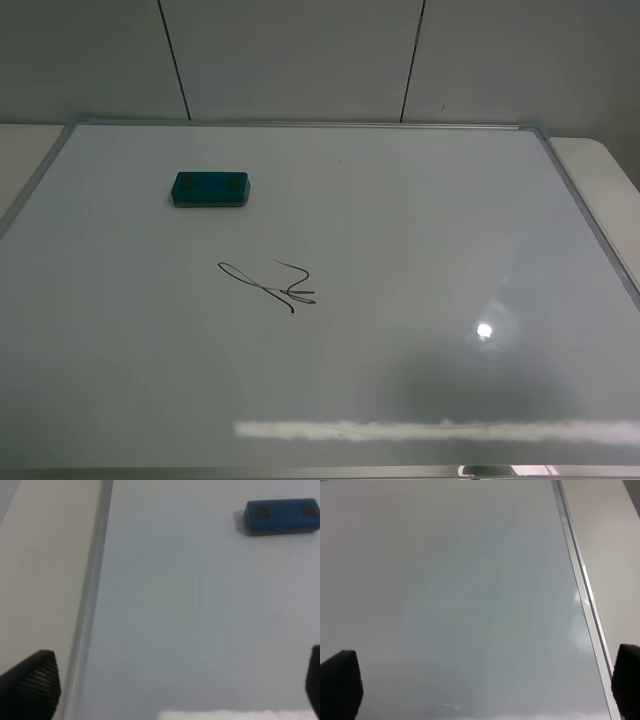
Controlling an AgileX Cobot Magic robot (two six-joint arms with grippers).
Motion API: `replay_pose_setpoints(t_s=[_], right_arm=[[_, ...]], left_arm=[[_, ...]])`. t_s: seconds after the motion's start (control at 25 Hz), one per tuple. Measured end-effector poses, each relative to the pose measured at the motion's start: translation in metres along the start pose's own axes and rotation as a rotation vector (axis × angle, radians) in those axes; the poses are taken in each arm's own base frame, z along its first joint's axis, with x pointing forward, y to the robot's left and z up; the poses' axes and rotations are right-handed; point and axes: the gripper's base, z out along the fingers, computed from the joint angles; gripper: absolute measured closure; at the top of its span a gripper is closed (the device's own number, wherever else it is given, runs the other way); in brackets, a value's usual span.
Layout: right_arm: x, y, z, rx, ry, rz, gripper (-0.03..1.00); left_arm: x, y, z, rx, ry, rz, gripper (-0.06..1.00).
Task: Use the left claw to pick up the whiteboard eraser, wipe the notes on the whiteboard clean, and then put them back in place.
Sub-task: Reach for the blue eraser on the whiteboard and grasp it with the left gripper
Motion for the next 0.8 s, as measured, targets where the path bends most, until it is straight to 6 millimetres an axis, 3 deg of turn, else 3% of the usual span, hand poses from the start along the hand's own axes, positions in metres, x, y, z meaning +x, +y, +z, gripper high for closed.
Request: replay_pose_setpoints(t_s=[0.8], right_arm=[[0.0000,0.0000,0.0000,0.000,0.000,0.000,-0.03]], left_arm=[[0.0000,0.0001,0.0000,-0.001,0.000,0.001,-0.05]])
